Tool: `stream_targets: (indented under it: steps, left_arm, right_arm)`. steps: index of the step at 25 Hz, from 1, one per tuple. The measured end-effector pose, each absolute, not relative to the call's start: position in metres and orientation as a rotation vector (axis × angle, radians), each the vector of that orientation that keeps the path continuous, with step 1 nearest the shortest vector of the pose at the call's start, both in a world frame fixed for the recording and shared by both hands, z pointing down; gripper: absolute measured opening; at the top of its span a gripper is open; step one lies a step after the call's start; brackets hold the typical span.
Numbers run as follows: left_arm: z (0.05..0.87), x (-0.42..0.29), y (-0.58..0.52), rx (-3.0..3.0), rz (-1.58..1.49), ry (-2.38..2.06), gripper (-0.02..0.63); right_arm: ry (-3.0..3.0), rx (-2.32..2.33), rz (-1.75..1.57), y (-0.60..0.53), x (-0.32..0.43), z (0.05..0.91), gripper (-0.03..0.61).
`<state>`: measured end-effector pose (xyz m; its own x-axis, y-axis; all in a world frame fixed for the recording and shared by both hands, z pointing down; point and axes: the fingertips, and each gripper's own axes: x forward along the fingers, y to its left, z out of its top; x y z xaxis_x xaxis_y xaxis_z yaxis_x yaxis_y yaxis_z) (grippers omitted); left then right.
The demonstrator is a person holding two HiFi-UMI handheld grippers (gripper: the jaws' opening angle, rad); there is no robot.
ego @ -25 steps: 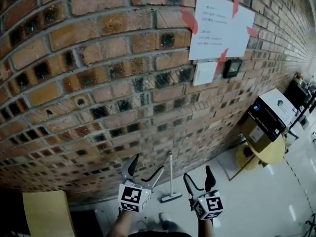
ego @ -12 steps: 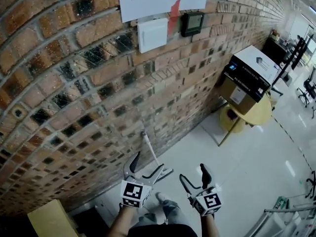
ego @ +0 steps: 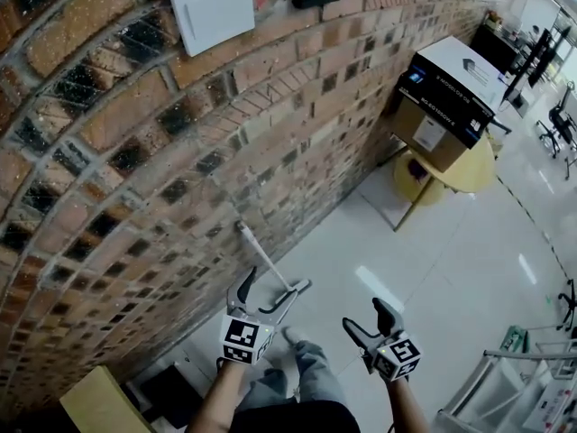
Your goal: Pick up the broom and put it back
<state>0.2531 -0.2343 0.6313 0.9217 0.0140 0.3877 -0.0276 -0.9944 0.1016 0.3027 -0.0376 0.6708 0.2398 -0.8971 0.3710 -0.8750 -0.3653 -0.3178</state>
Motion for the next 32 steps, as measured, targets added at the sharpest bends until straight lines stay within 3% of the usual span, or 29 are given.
stream_targets:
  steps: [12, 32]
  left_arm:
    - [0.662, 0.233, -0.285, 2.901, 0.634, -0.173, 0.417]
    - [0.645, 0.15, -0.355, 2.836, 0.583, -0.593, 0.416]
  right_arm:
    - [1.979, -2.416, -0.994, -0.102, 0.312, 0.793, 0.394]
    - [2.349, -2.187, -1.012, -0.369, 0.291, 0.837, 0.394]
